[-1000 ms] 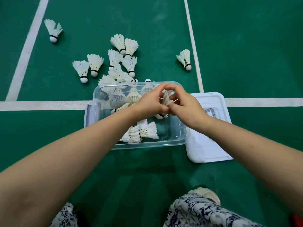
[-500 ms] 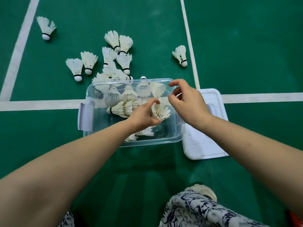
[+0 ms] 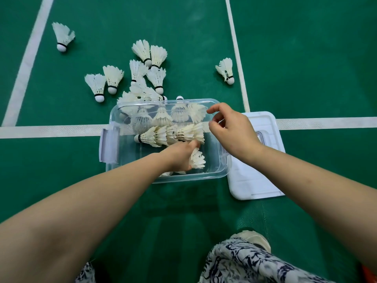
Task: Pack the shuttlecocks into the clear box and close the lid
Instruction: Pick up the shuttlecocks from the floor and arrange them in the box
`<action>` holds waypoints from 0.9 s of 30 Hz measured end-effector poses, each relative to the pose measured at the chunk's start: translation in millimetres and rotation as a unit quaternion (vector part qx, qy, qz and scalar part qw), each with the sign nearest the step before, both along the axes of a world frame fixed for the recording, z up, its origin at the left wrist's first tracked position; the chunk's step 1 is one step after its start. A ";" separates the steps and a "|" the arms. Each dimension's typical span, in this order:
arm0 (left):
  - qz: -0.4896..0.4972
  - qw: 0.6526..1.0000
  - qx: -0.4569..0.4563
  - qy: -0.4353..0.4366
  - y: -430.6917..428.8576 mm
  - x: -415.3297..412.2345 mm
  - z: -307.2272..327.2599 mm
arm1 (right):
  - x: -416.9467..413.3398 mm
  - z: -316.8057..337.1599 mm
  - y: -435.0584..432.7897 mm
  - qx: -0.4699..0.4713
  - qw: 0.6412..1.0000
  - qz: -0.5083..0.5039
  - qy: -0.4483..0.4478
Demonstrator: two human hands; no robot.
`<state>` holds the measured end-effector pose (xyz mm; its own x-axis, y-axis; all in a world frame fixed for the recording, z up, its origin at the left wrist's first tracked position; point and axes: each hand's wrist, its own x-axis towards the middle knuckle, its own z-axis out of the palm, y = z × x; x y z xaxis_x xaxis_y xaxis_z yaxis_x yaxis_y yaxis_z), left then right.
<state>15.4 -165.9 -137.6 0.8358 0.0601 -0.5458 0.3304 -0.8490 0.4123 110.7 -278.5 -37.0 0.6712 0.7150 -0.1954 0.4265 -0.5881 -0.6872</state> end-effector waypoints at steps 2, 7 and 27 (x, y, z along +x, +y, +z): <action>-0.001 1.000 0.012 0.014 2.0 -2.6 -3.7 | -0.5 0.6 0.4 -0.002 1.000 0.003 0.000; 0.002 0.997 -0.011 0.072 5.9 -7.6 -6.4 | -1.7 2.7 2.5 -0.001 1.000 0.003 0.003; 0.232 0.956 -0.054 -0.170 72.1 -42.8 93.2 | 29.9 43.4 67.9 -0.119 0.971 0.133 -0.158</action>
<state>-27.4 -93.7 -44.4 0.8627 0.4268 -0.2711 0.4927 -0.5893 0.6403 140.6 -210.6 6.4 0.5227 0.8311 -0.1899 0.7523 -0.5544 -0.3558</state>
